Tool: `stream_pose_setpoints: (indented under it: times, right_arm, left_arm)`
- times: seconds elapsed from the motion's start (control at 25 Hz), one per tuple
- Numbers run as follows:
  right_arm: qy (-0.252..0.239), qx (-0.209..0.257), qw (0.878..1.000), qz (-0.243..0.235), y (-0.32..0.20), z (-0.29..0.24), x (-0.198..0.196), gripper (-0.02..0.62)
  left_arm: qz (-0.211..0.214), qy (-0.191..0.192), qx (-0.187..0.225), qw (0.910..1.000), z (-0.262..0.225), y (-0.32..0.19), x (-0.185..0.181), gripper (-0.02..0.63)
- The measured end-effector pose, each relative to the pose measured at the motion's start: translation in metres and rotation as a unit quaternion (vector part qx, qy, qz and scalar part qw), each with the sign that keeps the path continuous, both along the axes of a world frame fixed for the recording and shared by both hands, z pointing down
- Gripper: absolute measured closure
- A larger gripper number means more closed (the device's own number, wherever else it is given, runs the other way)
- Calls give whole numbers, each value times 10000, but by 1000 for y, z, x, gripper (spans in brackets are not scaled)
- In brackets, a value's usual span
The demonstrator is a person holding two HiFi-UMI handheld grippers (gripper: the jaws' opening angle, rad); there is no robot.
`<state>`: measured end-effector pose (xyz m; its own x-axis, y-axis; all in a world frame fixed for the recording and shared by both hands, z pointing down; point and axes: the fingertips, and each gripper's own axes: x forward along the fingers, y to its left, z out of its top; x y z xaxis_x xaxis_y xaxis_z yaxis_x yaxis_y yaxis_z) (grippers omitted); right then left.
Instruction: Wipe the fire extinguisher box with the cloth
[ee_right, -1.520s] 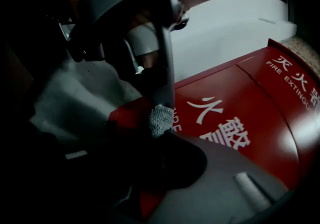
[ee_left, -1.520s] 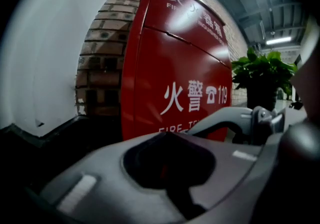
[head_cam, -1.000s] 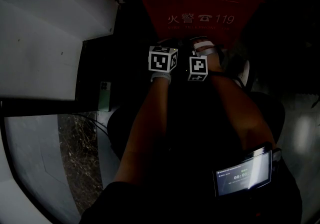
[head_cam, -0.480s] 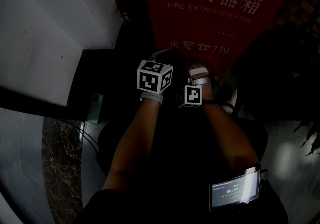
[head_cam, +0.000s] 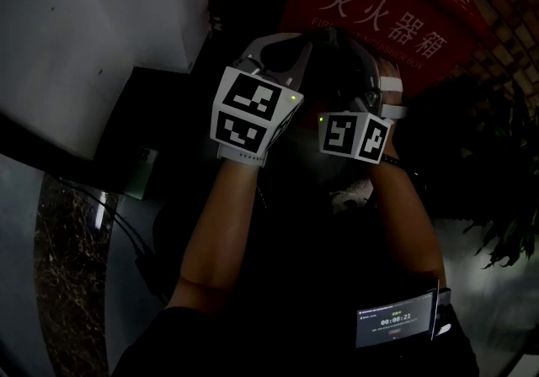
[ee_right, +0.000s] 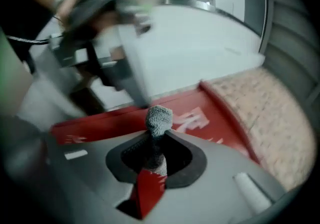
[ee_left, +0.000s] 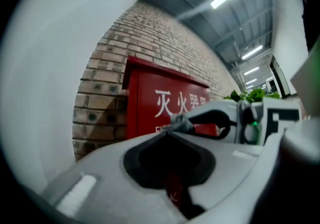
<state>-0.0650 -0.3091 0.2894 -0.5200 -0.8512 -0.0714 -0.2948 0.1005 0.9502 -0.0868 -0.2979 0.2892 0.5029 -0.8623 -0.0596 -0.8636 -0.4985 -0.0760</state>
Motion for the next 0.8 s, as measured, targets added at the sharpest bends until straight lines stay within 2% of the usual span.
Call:
stream_pose_setpoints:
  times: [0.2, 0.36, 0.48, 0.6, 0.68, 0.8]
  right_arm:
    - [158, 699, 9974, -3, -4, -96, -17, 531]
    - [284, 909, 9954, 48, -10, -127, -25, 531]
    - [373, 872, 9954, 102, -15, -120, -31, 532]
    - [482, 755, 9959, 98, -15, -98, -37, 532]
    - [569, 621, 9964, 97, -17, -76, -40, 532]
    - [714, 361, 9967, 96, -17, -40, -43, 532]
  left_arm:
    - [-82, 3, 219, 9997, -17, 2, -10, 603]
    - [-28, 319, 222, 9992, -21, 4, -16, 603]
    - [71, 353, 157, 9992, -16, 3, -20, 603]
    - [179, 477, -183, 9985, 2, -2, -19, 603]
    - [128, 507, -445, 9976, 17, -6, -21, 603]
    - [-5, 447, -581, 9973, 29, -10, -26, 603]
